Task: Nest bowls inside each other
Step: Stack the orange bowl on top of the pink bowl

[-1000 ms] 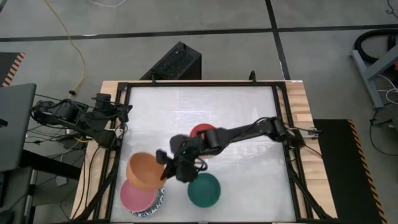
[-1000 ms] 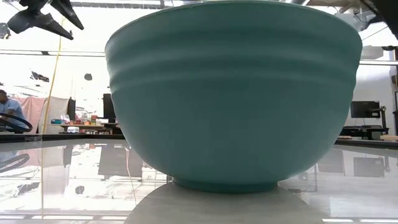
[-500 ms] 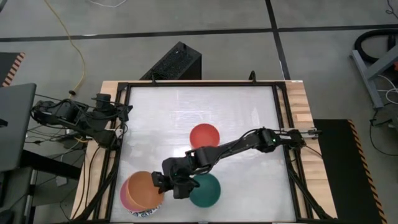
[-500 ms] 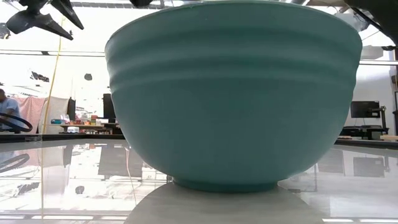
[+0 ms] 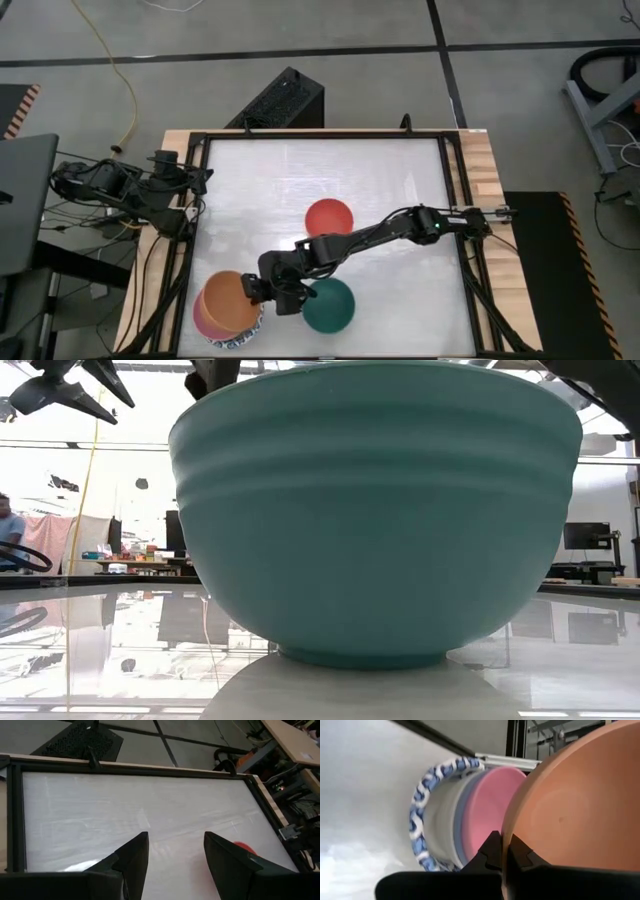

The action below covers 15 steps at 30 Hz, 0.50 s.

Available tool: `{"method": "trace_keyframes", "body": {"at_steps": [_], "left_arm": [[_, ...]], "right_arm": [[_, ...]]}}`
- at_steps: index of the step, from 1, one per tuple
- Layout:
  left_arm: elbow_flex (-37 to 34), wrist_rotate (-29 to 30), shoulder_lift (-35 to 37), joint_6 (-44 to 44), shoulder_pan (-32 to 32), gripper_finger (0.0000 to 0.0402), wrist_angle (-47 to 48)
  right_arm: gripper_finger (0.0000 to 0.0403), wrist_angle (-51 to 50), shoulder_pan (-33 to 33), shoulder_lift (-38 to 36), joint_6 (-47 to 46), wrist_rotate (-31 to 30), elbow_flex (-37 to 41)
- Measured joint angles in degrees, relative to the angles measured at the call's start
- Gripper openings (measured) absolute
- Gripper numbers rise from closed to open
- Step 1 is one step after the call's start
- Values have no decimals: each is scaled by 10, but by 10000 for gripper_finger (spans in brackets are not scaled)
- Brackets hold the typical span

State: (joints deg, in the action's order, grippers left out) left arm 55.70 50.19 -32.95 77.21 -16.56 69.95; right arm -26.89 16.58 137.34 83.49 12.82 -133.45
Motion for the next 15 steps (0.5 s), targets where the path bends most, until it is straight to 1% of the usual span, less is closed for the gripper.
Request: {"method": "trace_keyframes", "body": {"at_steps": [6, 15], "left_arm": [[0, 0, 0, 6, 0, 180, 0], [0, 0, 0, 14, 0, 180, 0]], "right_arm": [[8, 2, -3, 0, 69, -10, 0], [8, 2, -1, 0, 72, -9, 0]]}}
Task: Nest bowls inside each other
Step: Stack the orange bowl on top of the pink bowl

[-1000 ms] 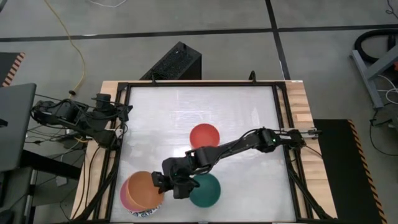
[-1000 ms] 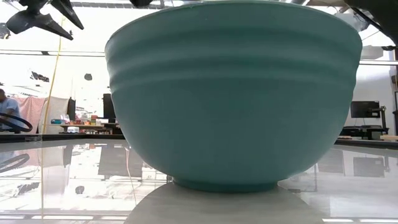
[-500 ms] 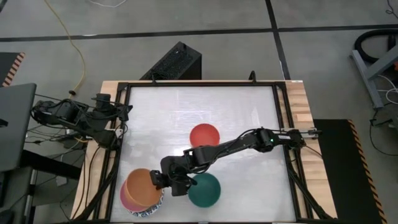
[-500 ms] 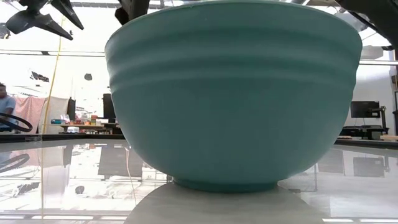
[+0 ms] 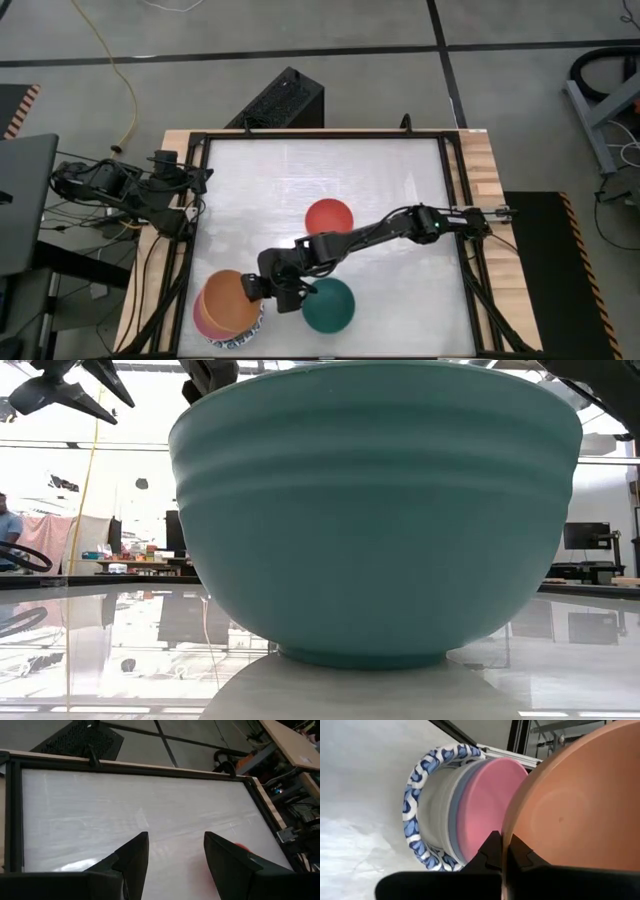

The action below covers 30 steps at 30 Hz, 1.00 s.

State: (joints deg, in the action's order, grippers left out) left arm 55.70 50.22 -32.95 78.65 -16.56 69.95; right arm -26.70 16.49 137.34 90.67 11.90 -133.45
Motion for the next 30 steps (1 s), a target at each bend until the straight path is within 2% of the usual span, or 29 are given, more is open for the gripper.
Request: {"method": "trace_keyframes", "body": {"at_steps": [12, 17, 24, 30], "left_arm": [[0, 0, 0, 5, 0, 180, 0], [0, -3, -1, 6, 0, 180, 0], [0, -3, 0, 6, 0, 180, 0], [0, -3, 0, 1, 0, 180, 2]], "right_arm": [[8, 33, -3, 51, -6, -23, 0], [9, 30, 2, 54, -4, -61, 0], [47, 63, 1, 52, -55, -64, 0], [53, 59, 4, 52, -92, -43, 0]]}}
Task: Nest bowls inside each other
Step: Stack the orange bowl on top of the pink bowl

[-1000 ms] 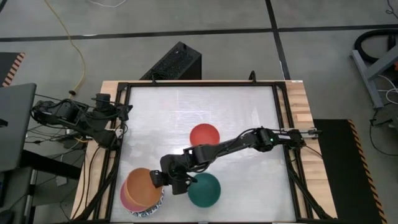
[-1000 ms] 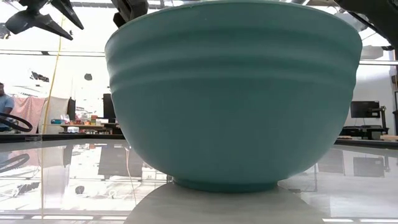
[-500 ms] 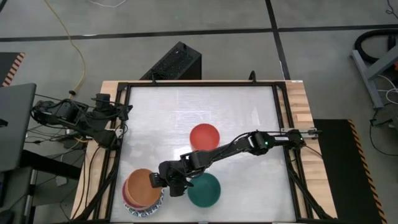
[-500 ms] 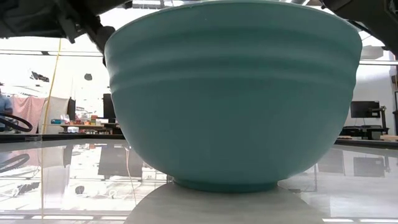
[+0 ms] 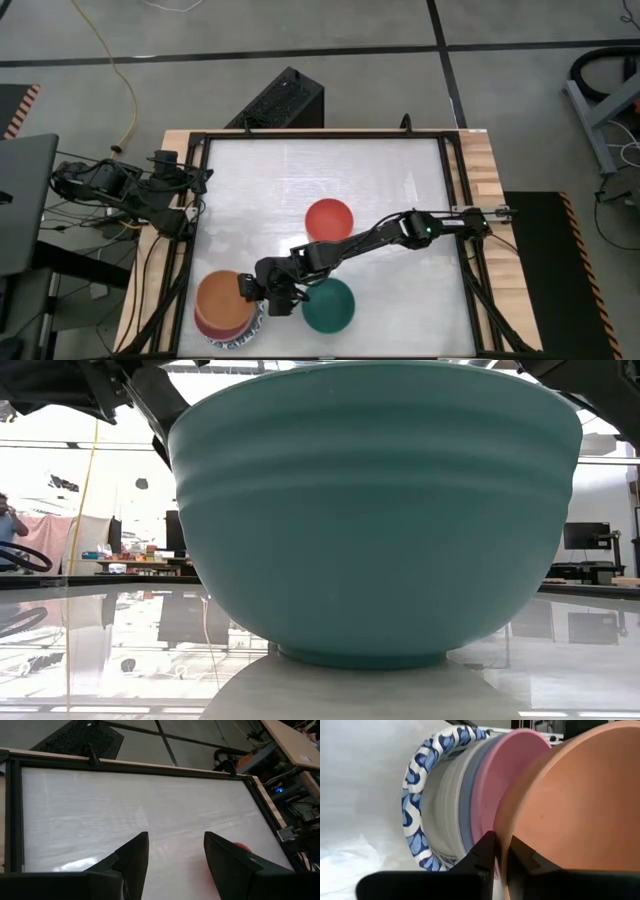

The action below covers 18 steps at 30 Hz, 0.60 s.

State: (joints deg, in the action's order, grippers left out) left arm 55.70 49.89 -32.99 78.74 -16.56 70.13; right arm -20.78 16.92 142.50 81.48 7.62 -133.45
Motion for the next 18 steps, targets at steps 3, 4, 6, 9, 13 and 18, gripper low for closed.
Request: {"method": "trace_keyframes", "body": {"at_steps": [3, 4, 6, 9, 13, 18], "left_arm": [[0, 0, 0, -1, 0, 180, 0], [0, 0, 0, -3, 0, 180, 0], [0, 0, 0, -10, 0, 180, 0], [0, 0, 0, -16, 0, 180, 0], [0, 0, 0, -16, 0, 180, 0], [0, 0, 0, -16, 0, 180, 0]], "right_arm": [[54, 1, 2, 0, -1, 10, 0], [55, 1, 2, 0, -1, 13, 0], [55, 1, 5, 0, -5, 15, 0], [56, 1, 6, 0, -24, 28, 0], [56, 0, 7, 0, -52, 30, 0], [57, 0, 7, 0, -55, 32, 0]]}}
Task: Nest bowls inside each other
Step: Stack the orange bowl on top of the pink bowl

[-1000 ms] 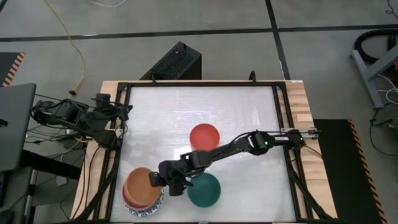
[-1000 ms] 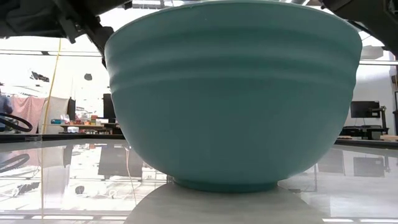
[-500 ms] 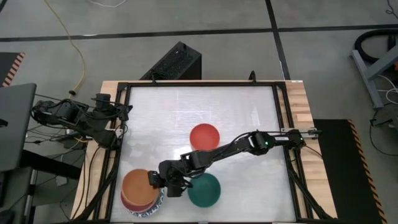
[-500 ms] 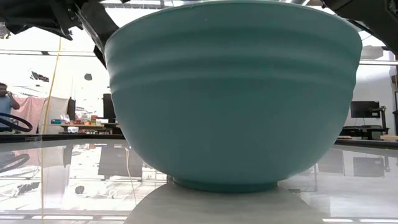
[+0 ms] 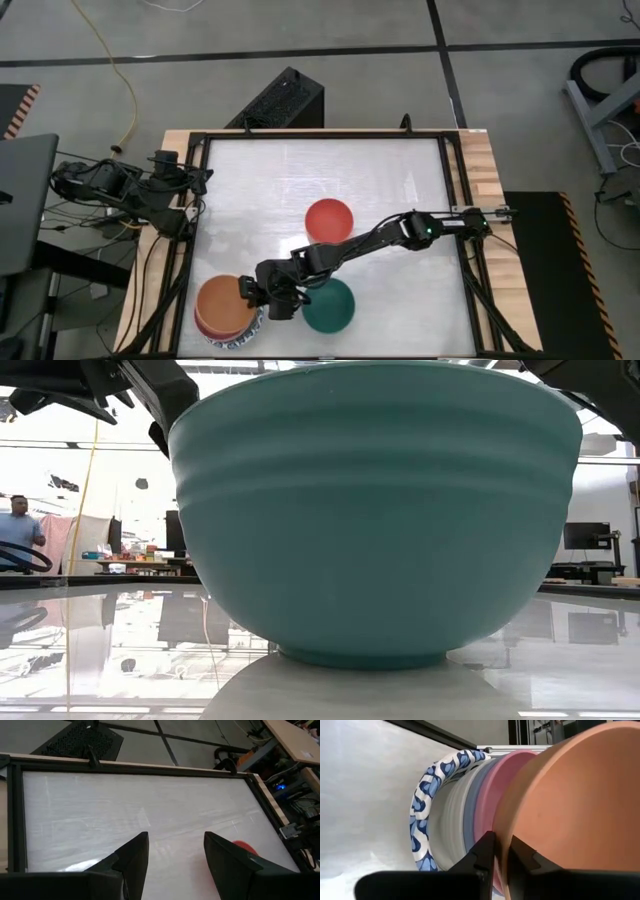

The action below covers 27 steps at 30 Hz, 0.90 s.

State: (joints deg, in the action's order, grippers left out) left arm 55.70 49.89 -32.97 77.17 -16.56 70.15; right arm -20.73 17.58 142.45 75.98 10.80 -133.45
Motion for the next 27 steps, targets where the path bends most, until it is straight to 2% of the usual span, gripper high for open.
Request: {"method": "trace_keyframes", "body": {"at_steps": [8, 13, 19, 23, 27], "left_arm": [[0, 0, 0, -6, 0, 180, 0], [0, 0, 0, -16, 0, 180, 0], [0, 1, 0, -21, 0, 180, -1], [0, 2, 0, -21, 0, 181, -2], [0, 1, 0, -21, 0, 181, -2]], "right_arm": [[57, -2, 0, 0, -22, 1, -2], [57, 5, 2, -6, -88, 0, -15], [58, -2, 14, -20, -87, 0, -16], [80, -1, 23, -21, -87, 0, -16], [126, 7, 23, -21, -99, -2, -15]]}}
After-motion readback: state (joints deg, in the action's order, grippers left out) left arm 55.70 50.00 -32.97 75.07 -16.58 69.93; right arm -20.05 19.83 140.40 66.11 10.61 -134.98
